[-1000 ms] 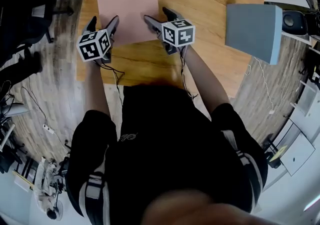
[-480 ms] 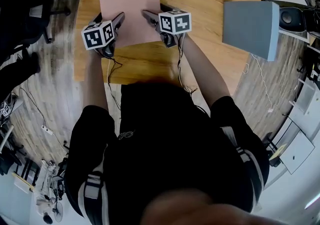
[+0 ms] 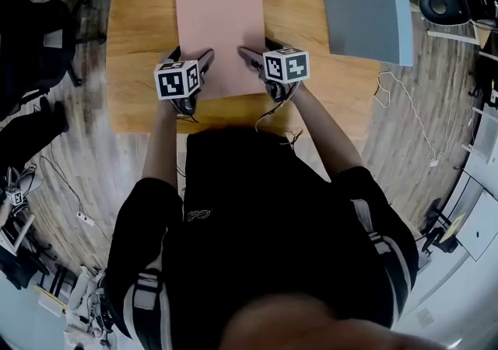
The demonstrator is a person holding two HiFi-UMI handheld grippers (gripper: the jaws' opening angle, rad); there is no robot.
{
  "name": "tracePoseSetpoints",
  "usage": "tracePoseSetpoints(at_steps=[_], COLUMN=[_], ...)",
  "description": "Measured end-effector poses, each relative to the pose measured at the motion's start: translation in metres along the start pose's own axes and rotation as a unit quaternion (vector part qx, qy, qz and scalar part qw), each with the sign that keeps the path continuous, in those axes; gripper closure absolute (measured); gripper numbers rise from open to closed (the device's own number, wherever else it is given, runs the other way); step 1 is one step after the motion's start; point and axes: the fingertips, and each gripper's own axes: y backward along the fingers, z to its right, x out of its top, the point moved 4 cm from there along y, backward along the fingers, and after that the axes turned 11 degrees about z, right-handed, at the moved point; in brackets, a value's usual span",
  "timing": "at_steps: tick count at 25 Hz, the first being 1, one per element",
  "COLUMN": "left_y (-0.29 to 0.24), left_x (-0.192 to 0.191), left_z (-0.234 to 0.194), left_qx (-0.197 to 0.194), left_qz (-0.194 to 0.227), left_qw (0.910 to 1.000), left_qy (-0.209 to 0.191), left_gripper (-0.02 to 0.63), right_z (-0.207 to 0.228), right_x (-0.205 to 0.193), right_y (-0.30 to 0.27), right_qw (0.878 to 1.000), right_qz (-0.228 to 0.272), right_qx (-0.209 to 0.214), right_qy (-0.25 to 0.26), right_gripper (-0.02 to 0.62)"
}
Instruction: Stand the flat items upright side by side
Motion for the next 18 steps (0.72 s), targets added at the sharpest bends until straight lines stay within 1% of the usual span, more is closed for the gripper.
tracePoseSetpoints(at_steps=[3, 6, 9, 11, 13, 15, 18], left_y=[0.005, 0.005, -0.004, -0.013, -0.02, -0.027, -0.033], left_x=[-0.023, -0.031, -0.015, -0.004, 0.0, 0.001, 0.005], left_z=[0.029, 0.037, 0.028, 0.031, 0.038, 0.039, 0.039], left_qx=[-0.032, -0.061, -0.064, -0.071, -0.074, -0.065, -0.042], left_qz=[-0.031, -0.053, -0.047, -0.048, -0.058, -0.063, -0.055], left_qw=[0.999, 0.9967, 0.9968, 0.9963, 0.9955, 0.9958, 0.9975], left_qy=[-0.011, -0.008, 0.004, 0.005, 0.004, 0.008, 0.013], left_gripper=[0.192, 0.192, 0.189, 0.186, 0.186, 0.184, 0.185], right_z=[0.013, 0.026, 0.041, 0.047, 0.048, 0.048, 0.048], right_x=[-0.025, -0.029, -0.012, -0.004, -0.003, -0.005, -0.003], right_y=[0.033, 0.05, 0.051, 0.049, 0.045, 0.036, 0.029], right_qw=[1.0, 1.0, 0.999, 0.999, 0.999, 1.0, 1.0], right_qz=[-0.004, 0.004, 0.026, 0.033, 0.029, 0.02, 0.024], right_qx=[-0.005, -0.01, -0.02, -0.009, 0.003, 0.002, -0.011], right_qy=[-0.014, -0.005, 0.01, -0.008, -0.025, -0.018, -0.004], right_gripper=[0.236, 0.233, 0.21, 0.197, 0.19, 0.192, 0.196])
